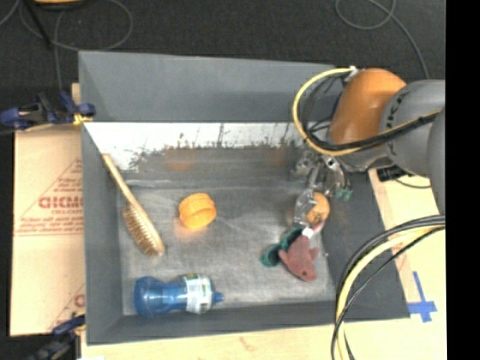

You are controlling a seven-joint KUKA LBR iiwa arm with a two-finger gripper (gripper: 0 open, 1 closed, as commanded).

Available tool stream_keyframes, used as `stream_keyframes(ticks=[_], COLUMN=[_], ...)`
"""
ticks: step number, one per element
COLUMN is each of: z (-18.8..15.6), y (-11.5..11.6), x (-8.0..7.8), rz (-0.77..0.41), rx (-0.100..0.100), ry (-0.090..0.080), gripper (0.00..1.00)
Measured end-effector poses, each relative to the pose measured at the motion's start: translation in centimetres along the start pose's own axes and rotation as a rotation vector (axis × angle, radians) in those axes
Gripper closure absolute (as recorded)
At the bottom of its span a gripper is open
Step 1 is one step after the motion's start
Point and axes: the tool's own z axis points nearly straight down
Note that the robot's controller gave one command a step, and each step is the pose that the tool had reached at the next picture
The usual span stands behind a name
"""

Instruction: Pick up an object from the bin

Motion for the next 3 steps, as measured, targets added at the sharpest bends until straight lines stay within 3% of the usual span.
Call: stream_keyframes(ticks=[1,2,3], z=[0.02,0.06,-0.15], y=[-0.01,-0.66,-0.28], x=[0.02,0.2,0.27], rz=[0.0,-0.107,-0.104], rx=[0.0,-0.02,-0.01], ry=[0.001,0.006,0.012], gripper=[0.0,0.0,0.0])
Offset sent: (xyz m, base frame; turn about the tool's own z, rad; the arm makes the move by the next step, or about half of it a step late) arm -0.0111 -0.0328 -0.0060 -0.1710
